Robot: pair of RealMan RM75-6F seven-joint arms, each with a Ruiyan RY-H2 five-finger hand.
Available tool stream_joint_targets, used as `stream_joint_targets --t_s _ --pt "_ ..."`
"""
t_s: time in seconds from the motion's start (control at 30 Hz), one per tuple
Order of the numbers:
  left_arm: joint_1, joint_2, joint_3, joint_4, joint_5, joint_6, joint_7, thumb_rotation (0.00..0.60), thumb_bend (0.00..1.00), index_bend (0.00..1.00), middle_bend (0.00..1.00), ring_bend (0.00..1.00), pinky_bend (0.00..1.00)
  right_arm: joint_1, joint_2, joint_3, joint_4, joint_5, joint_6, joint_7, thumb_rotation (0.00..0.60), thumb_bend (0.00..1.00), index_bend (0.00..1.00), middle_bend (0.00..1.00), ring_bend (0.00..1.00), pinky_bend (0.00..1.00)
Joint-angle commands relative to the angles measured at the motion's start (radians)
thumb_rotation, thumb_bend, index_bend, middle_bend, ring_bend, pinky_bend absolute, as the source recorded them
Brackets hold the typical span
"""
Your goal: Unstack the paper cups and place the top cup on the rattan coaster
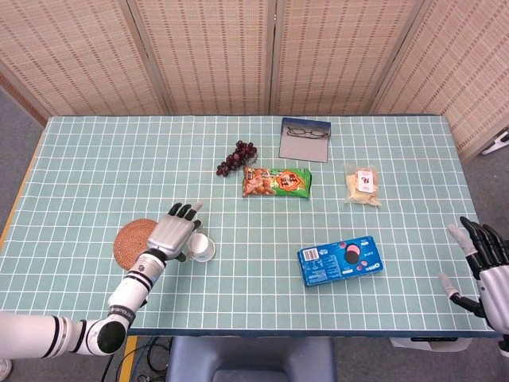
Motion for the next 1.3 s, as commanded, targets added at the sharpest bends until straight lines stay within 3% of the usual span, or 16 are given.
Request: stream_joint_targets --t_s 0.03,0.7,1.3 --pt "-0.001 0.002 -0.003 -0.009 -0.002 0.008 0.008 0.6 0.3 0.46 0.0 0.0 0.0 0.0 0.0 0.0 0.0 -0.001 0.0 0.001 0.6 0.33 0.06 0.0 0.0 0.0" --pt "-0.049 0.044 -0.051 -0.239 -0.107 0.21 0.189 0.6 0.3 0.46 0.0 0.0 0.0 0.002 0.007 -0.005 0.006 -0.011 0.001 0.022 0.6 0.33 0.06 0.0 0.0 0.0" --pt "-0.074 0.15 -0.125 -0.482 -0.187 0.397 0.282 0.6 0.3 0.46 0.0 0.0 0.0 0.004 0.004 -0.002 0.007 -0.002 -0.003 0.014 0.6 0.33 0.06 0.0 0.0 0.0"
